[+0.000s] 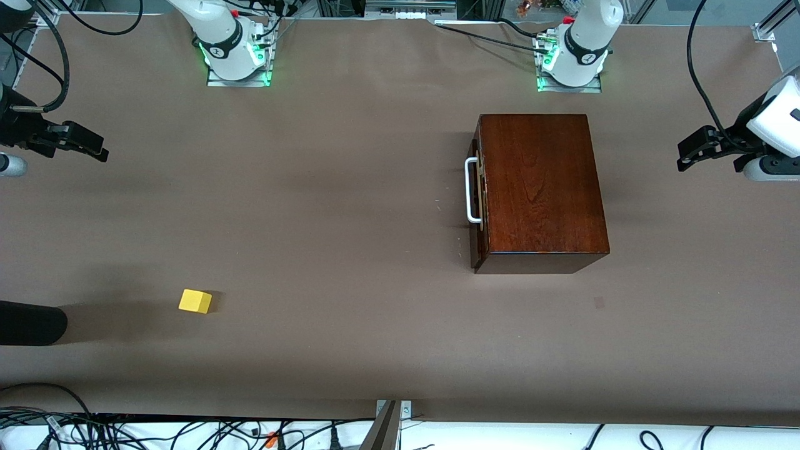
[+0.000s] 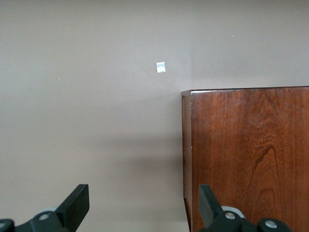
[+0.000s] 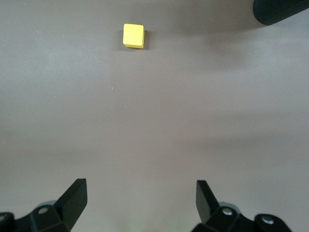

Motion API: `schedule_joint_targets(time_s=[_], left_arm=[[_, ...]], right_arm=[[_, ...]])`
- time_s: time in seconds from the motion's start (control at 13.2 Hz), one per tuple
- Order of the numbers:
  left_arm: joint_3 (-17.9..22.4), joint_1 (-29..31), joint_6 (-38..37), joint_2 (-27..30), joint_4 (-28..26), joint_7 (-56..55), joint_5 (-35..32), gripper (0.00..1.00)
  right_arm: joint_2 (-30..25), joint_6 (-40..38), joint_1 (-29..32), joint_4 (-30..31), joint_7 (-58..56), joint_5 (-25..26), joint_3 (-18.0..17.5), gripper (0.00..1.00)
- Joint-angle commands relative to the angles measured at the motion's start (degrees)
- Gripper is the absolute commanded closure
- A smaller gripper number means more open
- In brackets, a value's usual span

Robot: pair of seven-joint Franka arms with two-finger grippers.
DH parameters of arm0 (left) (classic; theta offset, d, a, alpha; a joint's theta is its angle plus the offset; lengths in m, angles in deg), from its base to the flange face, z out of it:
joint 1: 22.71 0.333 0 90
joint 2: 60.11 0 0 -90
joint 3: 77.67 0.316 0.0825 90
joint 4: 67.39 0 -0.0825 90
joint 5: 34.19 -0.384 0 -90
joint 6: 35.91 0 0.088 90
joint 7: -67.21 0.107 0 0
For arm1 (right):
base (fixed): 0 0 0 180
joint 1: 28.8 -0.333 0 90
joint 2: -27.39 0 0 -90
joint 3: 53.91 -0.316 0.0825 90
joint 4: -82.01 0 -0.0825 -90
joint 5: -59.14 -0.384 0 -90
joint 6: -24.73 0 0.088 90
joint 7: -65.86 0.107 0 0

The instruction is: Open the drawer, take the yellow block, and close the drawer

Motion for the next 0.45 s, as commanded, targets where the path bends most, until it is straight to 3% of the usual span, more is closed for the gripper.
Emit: schedule_joint_targets(time_s=[0.0,0.38], left_arm=[[0.3,0.1,0.4,0.2,-0.1,1.4,0.9,0.0],[0.3,0.1,0.0,0.1,0.1,1.4,0.8,0.0]], right_arm=[[0.4,-0.1,-0.1,-0.8,-0.5,0.8,-0.2,0.0],[0.4,-0.1,-0.1,-0.8,-0.5,0.8,-0.1,0.0]])
